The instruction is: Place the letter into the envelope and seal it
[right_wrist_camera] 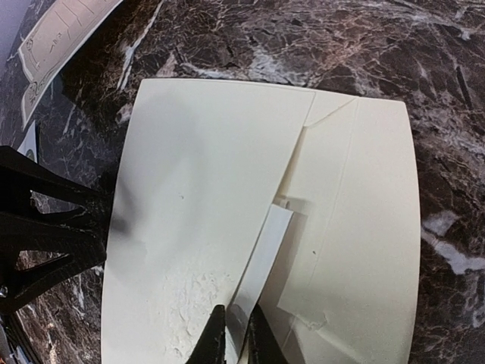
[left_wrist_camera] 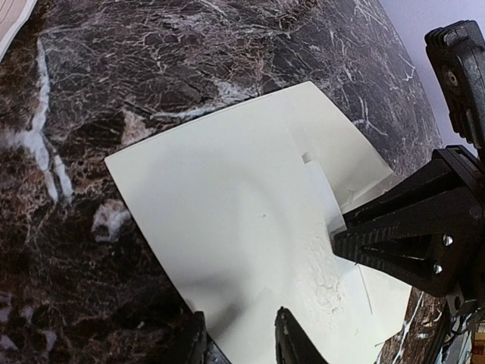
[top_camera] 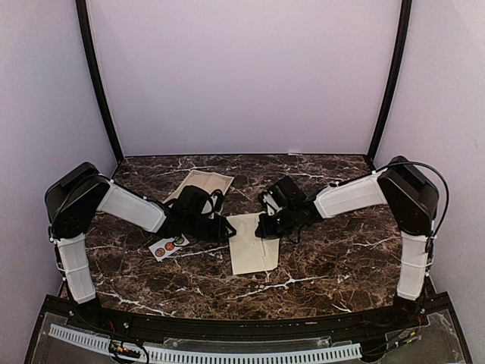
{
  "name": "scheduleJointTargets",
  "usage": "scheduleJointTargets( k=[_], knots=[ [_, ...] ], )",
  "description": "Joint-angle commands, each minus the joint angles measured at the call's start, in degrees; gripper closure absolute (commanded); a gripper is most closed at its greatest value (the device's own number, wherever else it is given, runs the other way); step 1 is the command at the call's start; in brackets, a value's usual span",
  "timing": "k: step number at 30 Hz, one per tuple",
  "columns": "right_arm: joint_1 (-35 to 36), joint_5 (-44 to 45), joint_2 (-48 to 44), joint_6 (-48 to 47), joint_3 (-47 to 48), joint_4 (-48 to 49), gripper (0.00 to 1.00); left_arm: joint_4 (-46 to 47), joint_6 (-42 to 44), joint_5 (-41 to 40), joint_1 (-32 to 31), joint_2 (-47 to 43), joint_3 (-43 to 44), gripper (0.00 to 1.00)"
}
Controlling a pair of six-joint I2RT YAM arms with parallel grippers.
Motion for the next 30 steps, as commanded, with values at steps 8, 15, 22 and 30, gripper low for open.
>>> scheduleJointTargets(
  k=[8, 15, 22, 30],
  knots=[
    [1.68, 2.85, -5.6, -0.24, 0.46, -5.42, 0.8, -5.57, 2.45, -1.49, -0.21, -5.09, 0.57, 0.64],
    [1.92, 2.91, -8.19, 2.22, -2.03, -6.49, 0.76, -7.12, 2.26, -0.93, -0.21, -8.76, -1.34, 0.57],
    [2.39, 1.76, -6.71, 4.49, -2.99, -5.16, 0.82, -5.38, -0.04, 0.44, -0.21, -9.54, -5.45, 0.57],
    [2.47, 0.61, -3.89, 5.45, -2.32, -4.23, 0.89, -1.89, -1.84, 2.62, -0.21, -8.31, -7.65, 0.67]
  ],
)
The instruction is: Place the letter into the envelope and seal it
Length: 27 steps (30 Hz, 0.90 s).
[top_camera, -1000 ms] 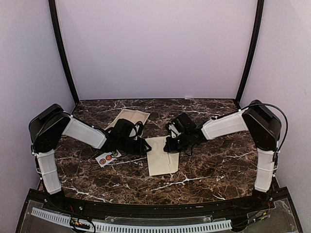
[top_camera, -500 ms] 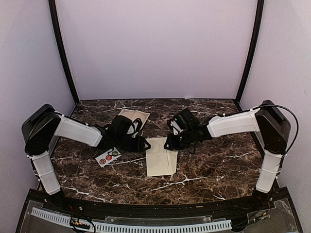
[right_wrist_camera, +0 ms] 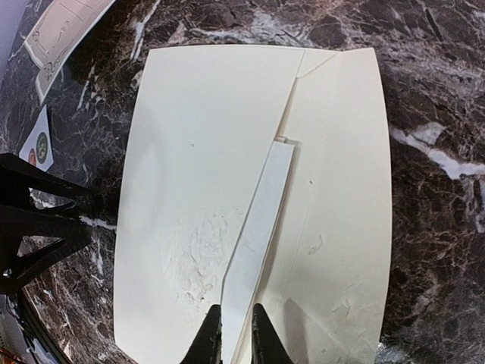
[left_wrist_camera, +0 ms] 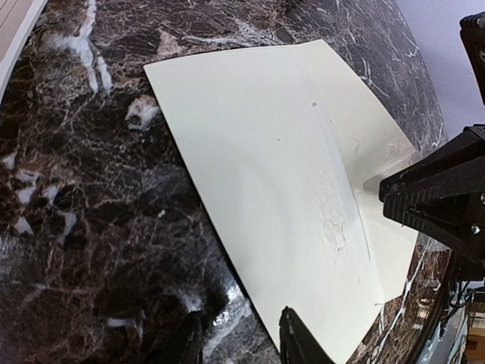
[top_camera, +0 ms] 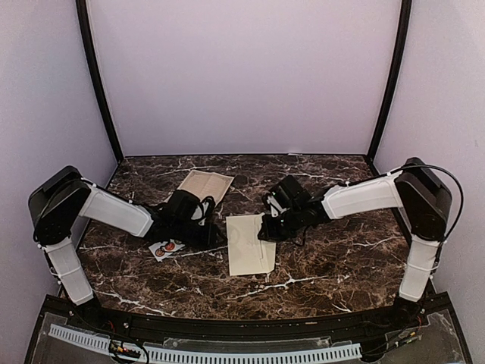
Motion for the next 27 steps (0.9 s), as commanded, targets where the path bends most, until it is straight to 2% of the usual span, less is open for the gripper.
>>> scheduleJointTargets(
  k=[1, 12, 27],
  knots=[
    [0.42, -0.66, 2.86, 1.0, 0.53, 0.89, 0.89, 2.81, -1.05, 1.69, -0.17, -0.39, -0.89, 0.67],
    [0.41, -2.58, 5.15, 2.27, 0.75, 2.81, 0.89, 3.57, -0.77, 1.98, -0.19, 2.22, -0.41, 0.75],
    [0.42, -4.65, 6.04, 2.88, 1.23, 5.4, 0.93, 4.13, -1.25, 2.66, -0.19, 3.97, -0.82, 0.77]
  ],
)
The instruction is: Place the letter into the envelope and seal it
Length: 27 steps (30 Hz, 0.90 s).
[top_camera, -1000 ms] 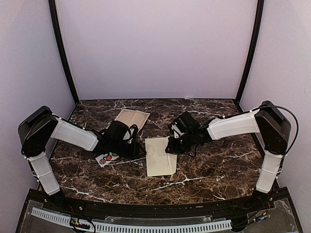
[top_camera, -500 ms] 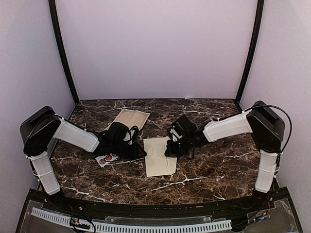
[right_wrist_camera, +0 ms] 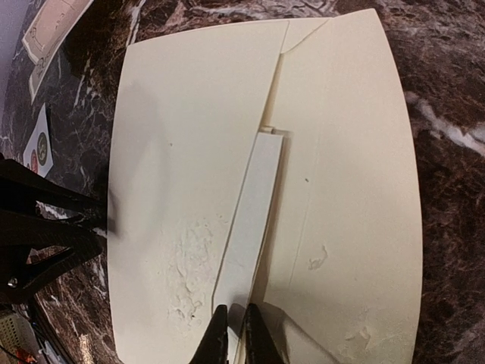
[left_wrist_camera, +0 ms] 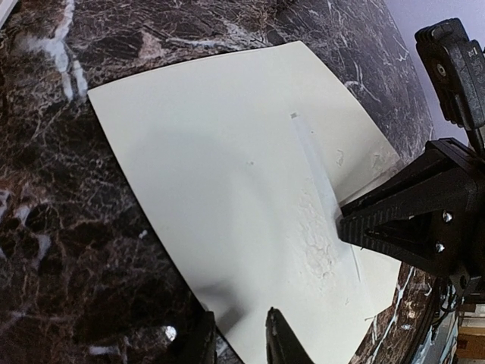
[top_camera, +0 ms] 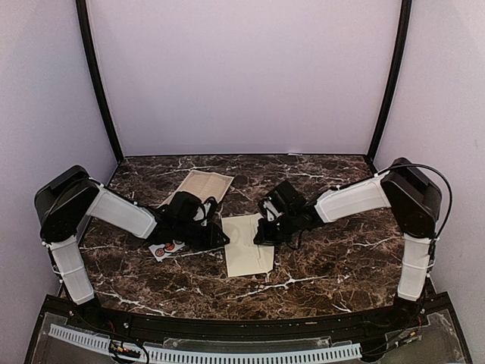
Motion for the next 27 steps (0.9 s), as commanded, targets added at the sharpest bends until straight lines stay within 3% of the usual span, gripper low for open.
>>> scheduleJointTargets(
  k=[1, 12, 27],
  knots=[
    [0.43, -1.02, 1.46, 0.21, 0.92, 1.15, 0.93, -0.94, 0.0, 0.7, -0.19, 1.13, -0.71, 0.77],
    [0.58, -1.9, 2.38, -0.3, 2.08, 1.39, 1.0, -0.46, -0.32, 1.38, -0.19, 1.38, -0.23, 0.78],
    [1.3, -2.54, 3.06, -0.54, 3.96, 1.24, 1.0, -0.19, -0.43, 1.93, -0.28, 1.55, 0.09, 0.79]
  ],
)
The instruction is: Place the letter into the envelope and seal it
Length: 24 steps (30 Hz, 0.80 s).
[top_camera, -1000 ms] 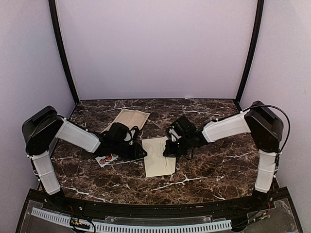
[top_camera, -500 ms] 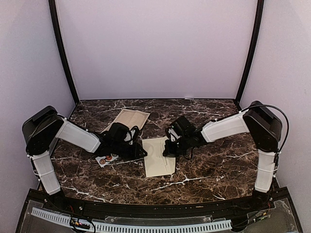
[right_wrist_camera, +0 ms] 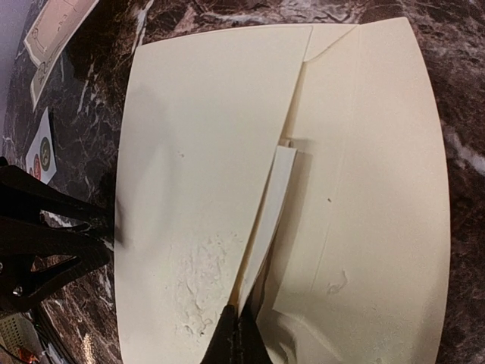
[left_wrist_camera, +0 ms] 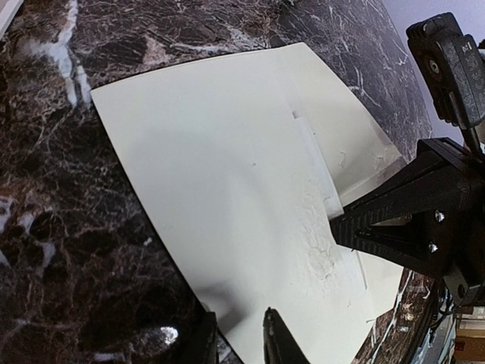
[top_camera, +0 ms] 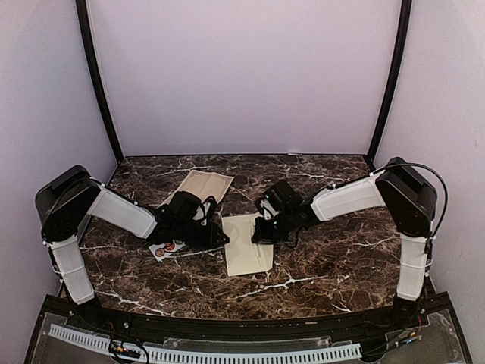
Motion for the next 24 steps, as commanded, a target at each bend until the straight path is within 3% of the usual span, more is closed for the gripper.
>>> scheduleJointTargets(
  k=[1, 3, 6, 12, 15, 20, 24],
  knots=[
    [1.28, -0.85, 0.49, -0.65, 1.32, 0.96, 1.0, -1.21, 0.14, 0.73, -0.56, 0.33, 0.0, 0.8],
    [1.28, 0.61, -0.79, -0.93, 1.21, -0.11, 1.0, -2.32, 0.78, -0.96, -0.56, -1.56, 0.07, 0.78],
    [1.28, 2.85, -3.82, -1.84, 1.2, -2.56, 0.9, -5.43, 2.07, -4.12, -0.48, -5.59, 0.94, 0.73],
    [1.19, 6.09, -10.52, -4.04, 1.05, -5.78, 0.67, -14.04, 5.78, -9.18, 0.21, -16.26, 4.05, 0.48],
    [1.14, 7.48, -13.85, -4.88, 0.35, -6.46, 0.56, -16.94, 5.88, -10.17, 1.58, -19.87, 4.06, 0.4],
    [1.1, 10.51, -19.97, -4.79, -2.66, -4.67, 0.43, -16.76, 2.66, -11.0, 7.33, -25.33, 0.79, 0.3],
    [0.93, 12.73, -25.3, -3.93, -6.35, -1.42, 0.35, -13.29, -2.26, -7.51, 13.63, -25.98, -3.51, 0.28]
  ],
)
